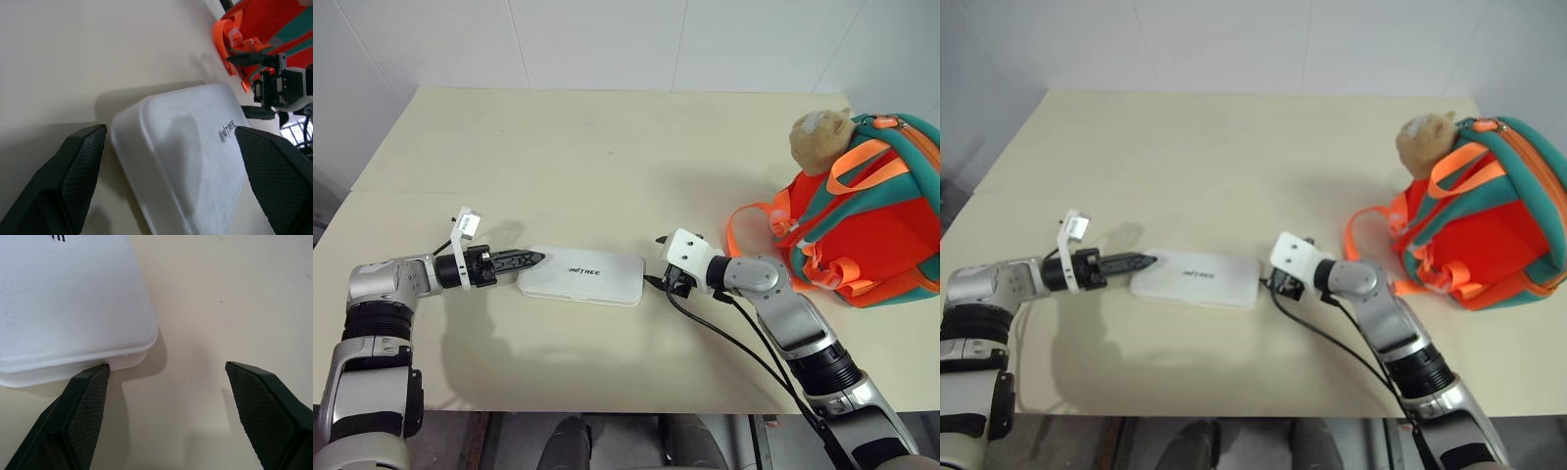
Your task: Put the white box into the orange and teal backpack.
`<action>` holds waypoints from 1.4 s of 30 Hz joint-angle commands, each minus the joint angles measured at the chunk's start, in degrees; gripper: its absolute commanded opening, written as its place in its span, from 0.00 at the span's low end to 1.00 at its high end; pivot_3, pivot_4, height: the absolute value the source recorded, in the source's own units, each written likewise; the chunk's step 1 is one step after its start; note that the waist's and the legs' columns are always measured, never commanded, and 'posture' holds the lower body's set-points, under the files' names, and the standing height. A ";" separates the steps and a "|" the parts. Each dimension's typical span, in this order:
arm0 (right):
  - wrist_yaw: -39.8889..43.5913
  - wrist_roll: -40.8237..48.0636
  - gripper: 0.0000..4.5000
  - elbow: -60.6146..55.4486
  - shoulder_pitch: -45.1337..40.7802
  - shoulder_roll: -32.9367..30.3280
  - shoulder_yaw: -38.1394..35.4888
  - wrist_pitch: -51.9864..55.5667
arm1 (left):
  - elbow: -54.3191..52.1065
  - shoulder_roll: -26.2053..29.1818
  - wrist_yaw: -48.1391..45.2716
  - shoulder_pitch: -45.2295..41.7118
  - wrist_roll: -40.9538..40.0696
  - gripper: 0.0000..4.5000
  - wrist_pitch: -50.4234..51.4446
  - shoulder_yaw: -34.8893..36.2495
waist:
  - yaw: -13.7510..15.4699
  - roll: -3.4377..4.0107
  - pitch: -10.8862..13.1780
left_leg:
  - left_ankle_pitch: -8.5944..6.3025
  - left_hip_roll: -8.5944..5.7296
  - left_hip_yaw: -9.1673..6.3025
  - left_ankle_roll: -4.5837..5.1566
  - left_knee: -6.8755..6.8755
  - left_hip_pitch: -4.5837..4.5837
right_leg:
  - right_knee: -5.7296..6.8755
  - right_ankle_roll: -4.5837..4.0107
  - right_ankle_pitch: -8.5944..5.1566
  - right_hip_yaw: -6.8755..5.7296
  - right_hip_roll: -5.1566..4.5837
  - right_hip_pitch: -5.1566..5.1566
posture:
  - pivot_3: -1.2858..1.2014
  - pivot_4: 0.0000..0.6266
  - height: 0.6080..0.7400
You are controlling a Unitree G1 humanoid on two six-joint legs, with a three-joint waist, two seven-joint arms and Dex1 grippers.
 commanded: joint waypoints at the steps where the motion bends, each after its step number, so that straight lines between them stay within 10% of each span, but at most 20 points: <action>1: -0.51 -0.28 1.00 -0.67 -0.88 0.66 -0.08 -1.30 | 0.65 -1.83 -1.46 1.08 2.04 0.99 0.60 -3.58 | 0.03 0.00 0.00 | 0.00 0.00 0.00 0.00 0.00 0.00 | 0.00 0.00 0.00 0.00 -0.01 0.00 | 0.52 0.24 1.00; 7: -0.49 -0.48 1.00 -0.34 -1.09 1.02 -0.30 -1.47 | -0.76 -2.34 -3.20 2.12 2.35 0.99 1.28 -4.46 | 0.05 0.00 0.00 | 0.00 -0.05 0.00 0.00 0.00 0.00 | 0.01 0.02 0.01 0.00 -0.05 0.02 | 0.52 0.24 1.00; 17: -0.69 -0.73 1.00 0.76 -1.74 1.76 -0.71 -2.10 | -3.34 -2.41 -4.00 3.66 3.94 0.44 0.87 -6.73 | 0.04 -0.01 -0.01 | -0.01 -0.03 0.03 0.02 -0.04 -0.03 | 0.02 0.04 0.02 -0.02 -0.05 0.02 | 0.52 0.24 1.00; 26: -0.49 -1.03 1.00 1.01 -1.79 2.13 -1.02 -2.28 | -4.25 -3.93 -0.84 3.45 3.91 0.40 1.70 -4.79 | 0.07 -0.03 -0.02 | 0.01 -0.03 -0.05 0.05 0.05 -0.02 | 0.02 0.05 0.03 -0.05 -0.04 0.03 | 0.52 0.24 1.00; 30: -0.36 -1.15 1.00 1.10 -1.77 2.36 -1.17 -2.33 | -2.94 -5.13 2.17 3.07 3.90 0.40 -0.09 -2.04 | 0.04 -0.04 -0.02 | 0.01 -0.03 -0.06 0.04 0.08 -0.02 | 0.02 0.06 0.04 -0.05 -0.04 0.04 | 0.52 0.24 1.00; 39: -0.14 -1.46 1.00 1.26 -1.68 2.85 -1.39 -2.48 | -14.05 -5.35 7.73 8.85 0.80 0.98 8.26 1.25 | -0.09 -0.03 -0.03 | 0.12 -0.02 -0.09 0.18 0.05 0.16 | 0.27 0.01 0.13 -0.02 -0.03 0.07 | 0.52 0.24 1.00; 42: -0.07 -1.45 1.00 1.30 -1.65 2.96 -1.30 -2.49 | -18.36 -5.16 9.81 11.56 -1.20 0.99 11.19 3.42 | -0.39 -0.04 -0.03 | 0.19 0.00 -0.10 0.24 0.04 0.21 | 0.29 -0.02 0.24 -0.02 -0.01 0.08 | 0.52 0.24 1.00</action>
